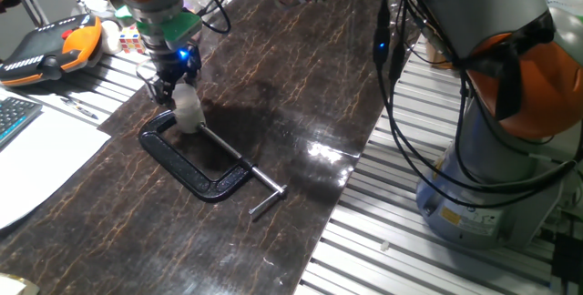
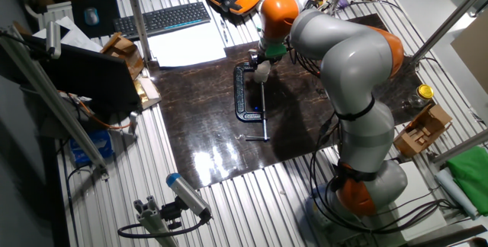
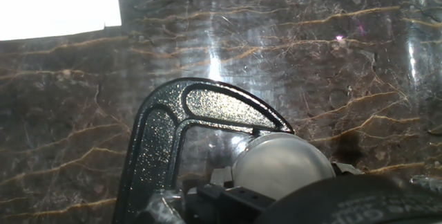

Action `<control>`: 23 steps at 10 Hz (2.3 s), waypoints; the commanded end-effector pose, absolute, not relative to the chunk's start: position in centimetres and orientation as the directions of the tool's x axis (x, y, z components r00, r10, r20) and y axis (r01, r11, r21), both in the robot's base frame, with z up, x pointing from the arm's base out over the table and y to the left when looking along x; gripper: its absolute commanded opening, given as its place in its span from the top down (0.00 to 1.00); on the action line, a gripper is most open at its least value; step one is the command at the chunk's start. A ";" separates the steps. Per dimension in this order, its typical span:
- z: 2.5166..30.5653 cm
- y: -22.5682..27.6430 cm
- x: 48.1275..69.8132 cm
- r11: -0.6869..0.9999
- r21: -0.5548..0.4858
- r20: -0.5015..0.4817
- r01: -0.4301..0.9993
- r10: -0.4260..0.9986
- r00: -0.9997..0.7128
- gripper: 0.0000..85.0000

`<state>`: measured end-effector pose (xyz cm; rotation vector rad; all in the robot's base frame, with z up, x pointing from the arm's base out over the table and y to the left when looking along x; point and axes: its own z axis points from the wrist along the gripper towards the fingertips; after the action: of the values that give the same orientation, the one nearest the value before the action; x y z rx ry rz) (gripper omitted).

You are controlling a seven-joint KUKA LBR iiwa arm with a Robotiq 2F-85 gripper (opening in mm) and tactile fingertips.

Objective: Screw the lid onto the jar

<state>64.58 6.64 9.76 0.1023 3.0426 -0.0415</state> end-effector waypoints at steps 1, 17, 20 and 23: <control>9.7 6.6 64.5 0.997 -0.025 -0.097 0.067 0.064 -0.993 0.19; 9.4 6.7 64.3 0.997 -0.021 -0.103 0.077 0.075 -0.992 0.16; 9.3 6.7 64.2 0.997 -0.020 -0.110 0.079 0.076 -0.991 0.12; 9.4 6.6 64.1 0.996 -0.020 -0.113 0.082 0.079 -0.990 0.11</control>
<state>64.08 6.64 9.41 0.1220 3.0267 -0.0368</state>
